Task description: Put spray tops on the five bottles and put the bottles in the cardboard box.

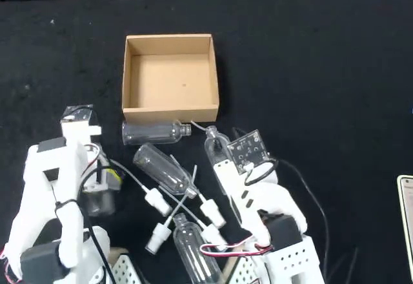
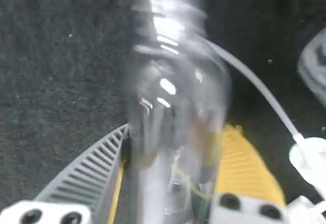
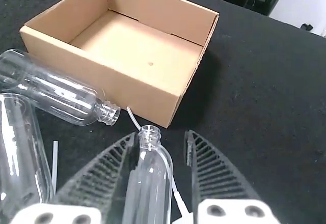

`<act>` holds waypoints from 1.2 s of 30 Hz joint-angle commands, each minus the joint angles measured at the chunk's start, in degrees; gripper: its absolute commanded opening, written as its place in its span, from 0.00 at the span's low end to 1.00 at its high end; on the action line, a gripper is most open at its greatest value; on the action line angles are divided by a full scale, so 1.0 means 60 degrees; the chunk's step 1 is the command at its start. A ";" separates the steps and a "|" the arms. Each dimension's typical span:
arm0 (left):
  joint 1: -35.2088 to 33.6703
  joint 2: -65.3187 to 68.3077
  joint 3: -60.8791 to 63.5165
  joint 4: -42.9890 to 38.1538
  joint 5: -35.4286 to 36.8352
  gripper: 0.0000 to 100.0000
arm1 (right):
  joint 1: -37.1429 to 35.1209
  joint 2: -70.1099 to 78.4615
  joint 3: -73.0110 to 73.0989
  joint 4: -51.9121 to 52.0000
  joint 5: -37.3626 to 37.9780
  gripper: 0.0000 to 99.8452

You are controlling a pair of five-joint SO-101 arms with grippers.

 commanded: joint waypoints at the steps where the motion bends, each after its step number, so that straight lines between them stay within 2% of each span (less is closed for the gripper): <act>1: -0.0549 0.0161 -0.0637 -0.0059 -0.0396 0.13 | -0.0161 -0.0945 -0.0095 0.0029 0.0059 0.13; 4: -0.1502 0.0278 -0.1092 0.0029 -0.0791 0.11 | -0.0161 -0.0945 -0.0095 0.0029 0.0059 0.13; 7: -0.2967 0.0293 -0.1678 0.0044 -0.1436 0.14 | -0.0161 -0.0945 -0.0081 0.0029 0.0059 0.13; 13: -0.6088 0.0293 -0.2176 0.0044 -0.5260 0.17 | -0.0161 -0.0945 -0.0095 0.0029 0.0059 0.13; 17: -0.7392 0.0293 -0.2176 -0.0029 -0.6755 0.17 | -0.0161 -0.0945 -0.0125 0.0029 0.0029 0.13; 21: -0.7861 0.0337 -0.2147 -0.0044 -0.7560 0.19 | -0.0161 -0.0945 -0.0125 0.0029 0.0029 0.13; 26: -0.7949 0.0952 -0.2264 -0.0044 -0.8220 0.35 | -0.0161 -0.0945 -0.0125 0.0044 0.0044 0.13; 36: -0.7245 0.1700 -0.3201 0.0044 -0.8410 0.30 | -0.0161 -0.0945 -0.0242 0.0293 0.0059 0.13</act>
